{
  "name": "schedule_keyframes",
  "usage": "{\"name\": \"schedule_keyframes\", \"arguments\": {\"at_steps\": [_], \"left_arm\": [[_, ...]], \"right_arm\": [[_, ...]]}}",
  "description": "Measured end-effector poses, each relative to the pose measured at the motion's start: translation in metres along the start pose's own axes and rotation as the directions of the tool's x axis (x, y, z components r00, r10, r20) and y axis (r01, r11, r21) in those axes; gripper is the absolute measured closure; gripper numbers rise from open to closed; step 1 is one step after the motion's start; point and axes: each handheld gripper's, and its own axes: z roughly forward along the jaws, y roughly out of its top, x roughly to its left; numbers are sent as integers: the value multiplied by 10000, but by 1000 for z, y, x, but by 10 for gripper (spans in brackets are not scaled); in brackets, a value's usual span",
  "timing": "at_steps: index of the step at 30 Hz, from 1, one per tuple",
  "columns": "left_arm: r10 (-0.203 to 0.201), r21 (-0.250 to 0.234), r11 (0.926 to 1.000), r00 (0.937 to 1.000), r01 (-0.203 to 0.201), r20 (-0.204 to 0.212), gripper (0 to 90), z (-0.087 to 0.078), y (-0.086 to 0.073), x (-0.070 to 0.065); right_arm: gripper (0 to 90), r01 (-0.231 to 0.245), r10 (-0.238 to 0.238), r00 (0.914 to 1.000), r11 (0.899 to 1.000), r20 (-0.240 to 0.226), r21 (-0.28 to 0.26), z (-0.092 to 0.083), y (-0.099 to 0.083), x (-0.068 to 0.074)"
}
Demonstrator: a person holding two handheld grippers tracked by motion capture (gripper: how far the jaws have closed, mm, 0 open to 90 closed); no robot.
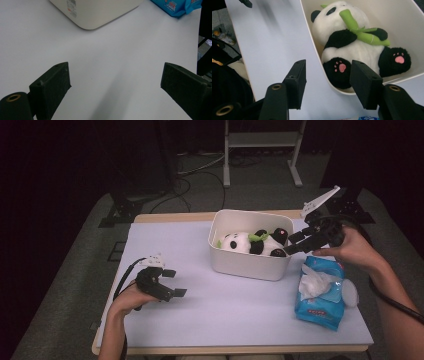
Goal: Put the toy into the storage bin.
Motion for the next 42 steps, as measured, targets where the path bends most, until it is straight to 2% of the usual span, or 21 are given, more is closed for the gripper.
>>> {"name": "schedule_keyframes", "arguments": {"at_steps": [3,5,7,9,19,34,40,42], "left_arm": [[-20,-140,9999,10000,21,51,79,0,0,-1],[10,-12,10000,10000,-10,8,79,0,-1,-1],[-110,-126,9999,9999,110,26,79,-1,-2,0],[-45,-22,10000,10000,45,-23,79,0,-2,-1],[-62,-126,9999,10000,62,-18,79,-2,-2,-2],[-161,-132,9998,9999,161,-17,79,-3,-4,0],[-135,-116,9998,9999,134,-30,79,-3,-4,0],[-147,-146,9998,9999,146,-30,79,-4,-4,1]], "right_arm": [[458,-101,101,9999,9999,-55,-51,1,-7,0],[457,-166,166,9999,9999,-30,-28,4,-14,-1],[457,-254,253,9996,9997,-119,-60,5,-19,-1],[453,-381,379,9990,9992,-223,-81,9,-26,-1],[444,-751,746,9961,9971,-471,-102,18,-47,0],[431,-1374,1343,9888,9894,-652,-465,20,-88,5],[414,-1523,1485,9866,9868,-680,-542,22,-100,8],[414,-1510,1465,9871,9860,-653,-711,22,-104,9]]}}
